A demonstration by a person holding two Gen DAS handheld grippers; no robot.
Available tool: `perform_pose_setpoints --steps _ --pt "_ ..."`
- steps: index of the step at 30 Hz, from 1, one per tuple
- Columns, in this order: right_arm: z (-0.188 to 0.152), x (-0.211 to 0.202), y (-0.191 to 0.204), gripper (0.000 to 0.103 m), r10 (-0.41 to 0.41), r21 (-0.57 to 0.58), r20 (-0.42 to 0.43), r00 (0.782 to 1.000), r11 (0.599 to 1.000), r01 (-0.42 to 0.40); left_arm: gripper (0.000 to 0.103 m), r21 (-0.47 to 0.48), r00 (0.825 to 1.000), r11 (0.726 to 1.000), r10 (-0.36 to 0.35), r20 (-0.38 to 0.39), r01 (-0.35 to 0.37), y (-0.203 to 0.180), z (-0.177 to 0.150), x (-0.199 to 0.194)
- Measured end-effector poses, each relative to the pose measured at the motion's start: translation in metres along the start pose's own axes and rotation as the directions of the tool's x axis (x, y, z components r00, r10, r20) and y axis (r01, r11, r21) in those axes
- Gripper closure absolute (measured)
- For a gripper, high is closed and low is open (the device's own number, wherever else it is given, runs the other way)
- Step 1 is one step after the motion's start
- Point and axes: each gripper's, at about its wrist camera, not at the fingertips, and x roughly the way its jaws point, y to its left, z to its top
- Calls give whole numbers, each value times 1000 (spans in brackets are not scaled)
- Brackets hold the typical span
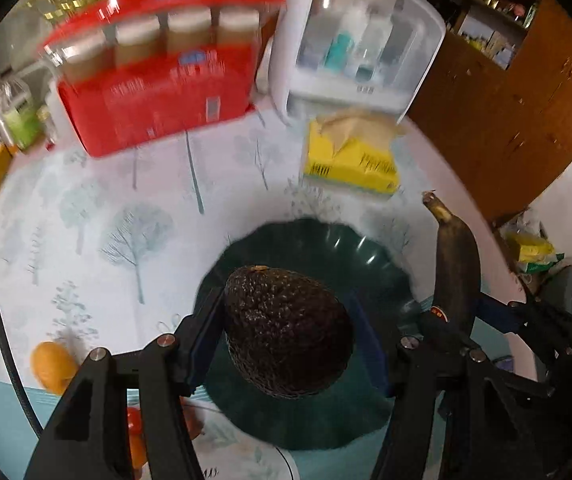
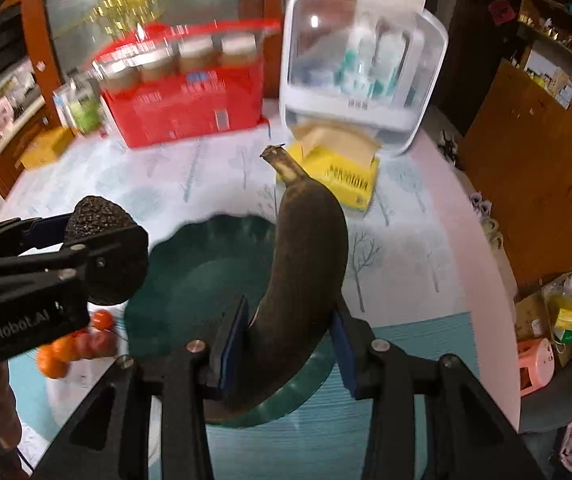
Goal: Organize fruits
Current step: 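Place the avocado on the green plate with the left tool while the right tool places the banana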
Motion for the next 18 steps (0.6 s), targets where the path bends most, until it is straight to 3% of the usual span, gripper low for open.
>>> perform_pose_setpoints --steps 6,11,14,16,18 --pt "-16 66 1 62 0 13 -148 989 1000 2 42 2 994 1000 20 -110 -20 10 -13 61" --pt "-23 88 3 62 33 26 -196 980 999 -28 40 15 992 1000 29 -124 -28 14 -15 77" --pt "-19 83 2 54 51 32 -148 988 998 -47 11 36 995 999 22 -100 -18 13 -9 73" --pt "-17 78 3 42 35 26 -120 992 999 -32 9 44 997 999 24 -75 -20 12 -9 67" --pt "-16 72 3 39 30 27 -99 995 999 -27 8 48 996 998 35 -79 -32 12 -12 62"
